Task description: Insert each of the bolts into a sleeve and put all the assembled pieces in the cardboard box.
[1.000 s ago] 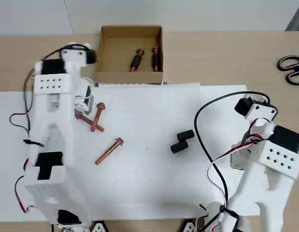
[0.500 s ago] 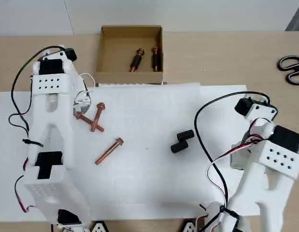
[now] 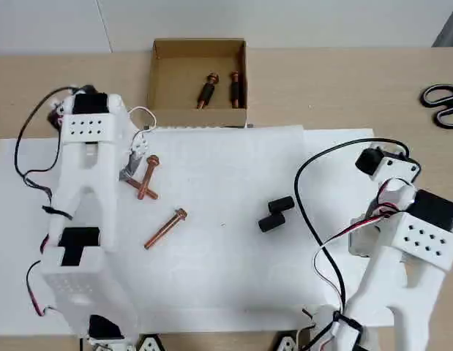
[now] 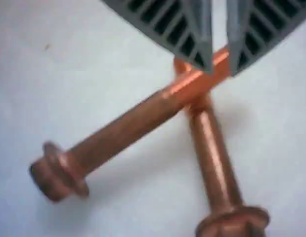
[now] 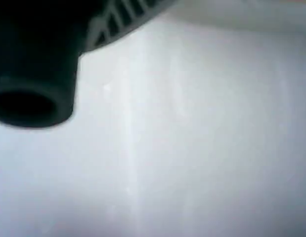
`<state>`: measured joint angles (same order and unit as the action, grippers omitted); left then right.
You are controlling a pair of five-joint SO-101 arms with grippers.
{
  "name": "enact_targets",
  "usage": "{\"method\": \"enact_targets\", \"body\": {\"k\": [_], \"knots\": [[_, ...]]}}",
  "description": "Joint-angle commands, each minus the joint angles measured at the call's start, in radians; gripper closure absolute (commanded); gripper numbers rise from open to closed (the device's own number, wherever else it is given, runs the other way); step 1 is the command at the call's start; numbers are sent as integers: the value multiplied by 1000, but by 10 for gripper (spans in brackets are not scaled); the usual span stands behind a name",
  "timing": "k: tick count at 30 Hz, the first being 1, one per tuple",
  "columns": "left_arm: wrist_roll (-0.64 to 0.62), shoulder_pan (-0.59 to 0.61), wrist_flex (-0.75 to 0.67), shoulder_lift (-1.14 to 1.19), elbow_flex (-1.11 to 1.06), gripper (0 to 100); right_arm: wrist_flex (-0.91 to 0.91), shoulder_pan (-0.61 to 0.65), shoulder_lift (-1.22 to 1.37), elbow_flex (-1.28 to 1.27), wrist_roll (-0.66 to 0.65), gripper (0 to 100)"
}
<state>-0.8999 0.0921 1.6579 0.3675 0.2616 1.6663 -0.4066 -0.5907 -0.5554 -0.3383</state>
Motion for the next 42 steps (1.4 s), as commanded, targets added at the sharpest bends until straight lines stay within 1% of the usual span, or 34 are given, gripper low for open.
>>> {"method": "enact_targets", "body": {"k": [1,8,17,19,26,33,37,42], "knots": [[-37,-5,-26,37,2,993,-15,-5,-24,5,-2,995],[-37,25,-60,152,4,990,-15,-5,-22,5,-2,995],[-31,32,-115,166,4,988,-15,-4,-21,5,-2,995],[-31,31,-121,160,5,976,-15,-2,-21,5,-2,995],[-6,34,-80,167,79,825,-27,-2,-21,2,-2,995],[-5,32,-61,158,91,818,-77,-2,-21,-40,-3,995],[-5,31,-3,160,177,818,-81,-2,-21,-44,-5,995],[-3,21,-6,169,312,818,-81,-2,-21,-44,-5,995]]}}
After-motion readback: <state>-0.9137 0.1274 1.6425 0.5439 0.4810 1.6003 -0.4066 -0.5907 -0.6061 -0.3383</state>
